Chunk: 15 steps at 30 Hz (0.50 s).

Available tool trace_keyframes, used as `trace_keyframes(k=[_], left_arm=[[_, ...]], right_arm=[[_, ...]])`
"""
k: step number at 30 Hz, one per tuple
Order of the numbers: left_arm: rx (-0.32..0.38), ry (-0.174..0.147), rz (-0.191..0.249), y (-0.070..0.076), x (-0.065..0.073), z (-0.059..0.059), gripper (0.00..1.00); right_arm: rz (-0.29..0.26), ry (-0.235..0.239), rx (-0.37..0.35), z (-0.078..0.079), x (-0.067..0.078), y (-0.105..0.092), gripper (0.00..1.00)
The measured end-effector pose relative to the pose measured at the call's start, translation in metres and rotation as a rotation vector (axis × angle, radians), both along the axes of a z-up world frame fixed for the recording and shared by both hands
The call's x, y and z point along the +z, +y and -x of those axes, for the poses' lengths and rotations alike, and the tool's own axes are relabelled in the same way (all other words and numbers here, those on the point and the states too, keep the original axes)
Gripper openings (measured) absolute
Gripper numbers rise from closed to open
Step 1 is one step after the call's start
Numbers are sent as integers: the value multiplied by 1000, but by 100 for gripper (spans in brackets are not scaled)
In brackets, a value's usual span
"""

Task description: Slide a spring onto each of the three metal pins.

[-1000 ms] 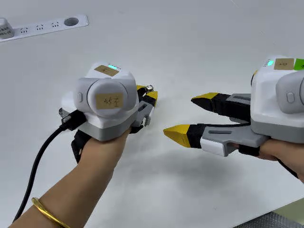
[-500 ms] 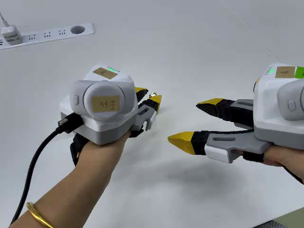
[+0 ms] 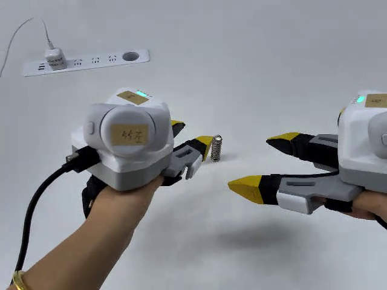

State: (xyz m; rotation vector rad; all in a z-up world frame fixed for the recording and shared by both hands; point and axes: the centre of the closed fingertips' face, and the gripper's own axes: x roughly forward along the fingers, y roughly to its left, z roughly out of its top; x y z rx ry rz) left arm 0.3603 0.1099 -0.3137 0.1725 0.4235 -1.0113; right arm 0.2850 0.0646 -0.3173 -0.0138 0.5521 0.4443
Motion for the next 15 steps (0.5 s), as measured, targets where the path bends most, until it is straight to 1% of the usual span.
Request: trace_keyframes(k=[4,6,8,9,12,15], left_arm=[[14,-4,-28,19,3,2,38],[21,3,-28,26,4,2,40],[32,18,-13,33,7,4,41],[34,29,-7,36,9,7,41],[34,27,-10,43,12,13,46],[45,37,-8,53,14,18,49]], right_arm=[[3,11,22,1,0,5,68],[8,11,28,2,1,6,70],[9,12,31,2,2,7,71],[9,13,32,2,2,7,72],[8,20,37,3,2,8,75],[15,24,41,5,2,8,77]])
